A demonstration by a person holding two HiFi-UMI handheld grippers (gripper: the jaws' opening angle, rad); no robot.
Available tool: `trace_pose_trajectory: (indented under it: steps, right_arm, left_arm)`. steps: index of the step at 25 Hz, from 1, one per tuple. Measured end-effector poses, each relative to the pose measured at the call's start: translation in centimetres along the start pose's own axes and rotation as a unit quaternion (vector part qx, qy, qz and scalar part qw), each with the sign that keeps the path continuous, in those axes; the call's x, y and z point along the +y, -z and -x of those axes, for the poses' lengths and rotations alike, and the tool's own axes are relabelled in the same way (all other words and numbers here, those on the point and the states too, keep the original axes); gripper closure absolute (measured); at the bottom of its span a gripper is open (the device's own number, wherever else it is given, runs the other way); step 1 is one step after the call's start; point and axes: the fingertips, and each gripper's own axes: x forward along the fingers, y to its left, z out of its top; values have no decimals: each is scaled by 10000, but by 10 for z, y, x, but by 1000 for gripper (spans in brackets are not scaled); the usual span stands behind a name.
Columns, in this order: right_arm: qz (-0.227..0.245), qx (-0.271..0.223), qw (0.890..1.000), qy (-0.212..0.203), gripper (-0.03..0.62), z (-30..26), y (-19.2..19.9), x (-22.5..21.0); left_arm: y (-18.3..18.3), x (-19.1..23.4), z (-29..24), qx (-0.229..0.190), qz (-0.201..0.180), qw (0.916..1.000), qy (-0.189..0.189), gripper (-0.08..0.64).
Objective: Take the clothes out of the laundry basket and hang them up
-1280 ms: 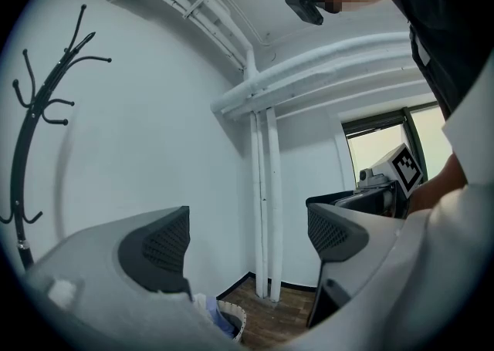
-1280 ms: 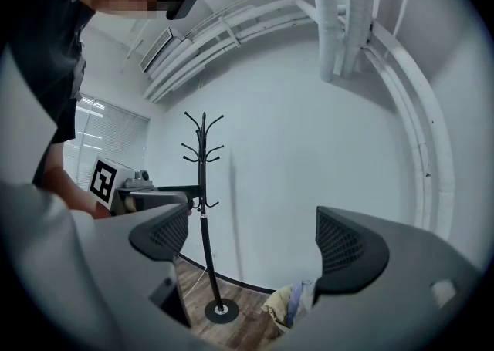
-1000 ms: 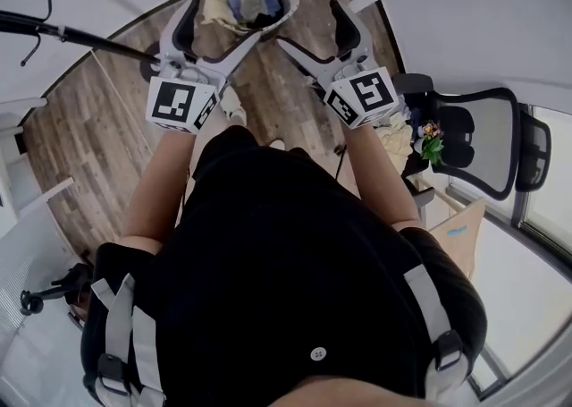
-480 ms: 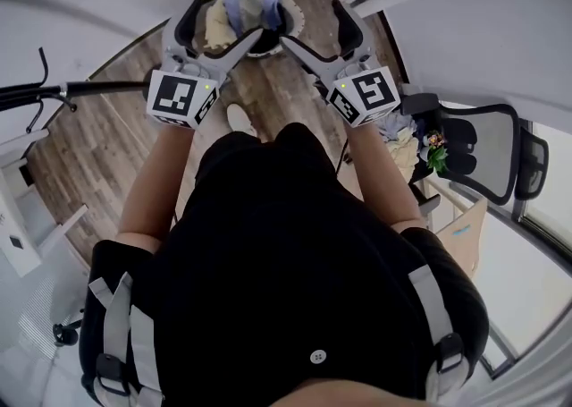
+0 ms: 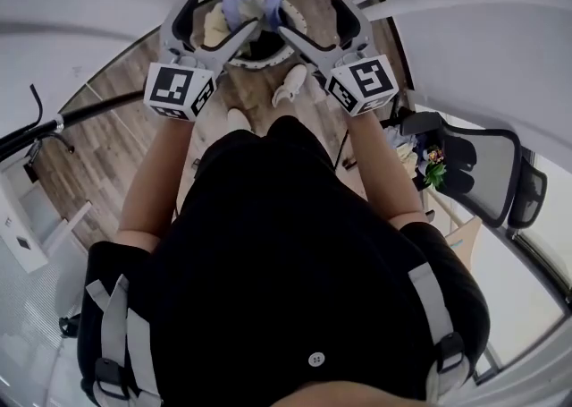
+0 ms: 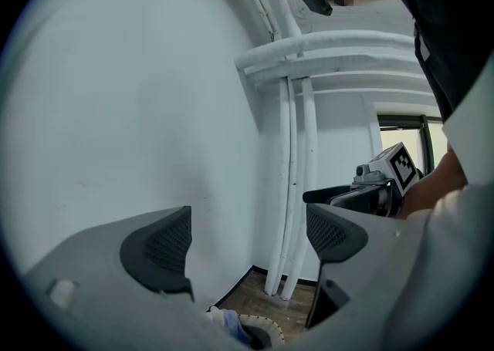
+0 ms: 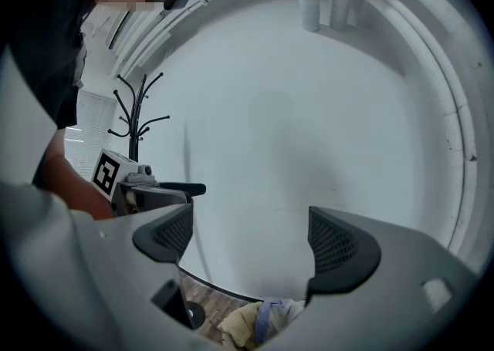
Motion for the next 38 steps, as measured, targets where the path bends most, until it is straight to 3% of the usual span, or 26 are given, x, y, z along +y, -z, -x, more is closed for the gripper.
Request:
trace_pose_trajectory:
  steps: [9,17,23,30,38]
  right_arm:
    - [24,306,9982,-510,143,-60,13,-98]
    - [-208,781,9954,-523,149,-100,73,-154]
    - [-492,1126,9920,-281,170,-146,154,-187]
    - [-869,1668,9821,41,181,-191,284,-205]
    - [-1172,2109,9696,404,202,-230,405,-220]
  left_arm:
    - [19,45,-97,328,92,9977,-587,97]
    - [73,74,-159,727,278,9943,-732,98]
    - [165,119,-193,1245,358,9891,-696,98]
    - [302,157,-221,1956,633,9767,-609,98]
    - [426,186,-230,2346,1261,9600,-867,107]
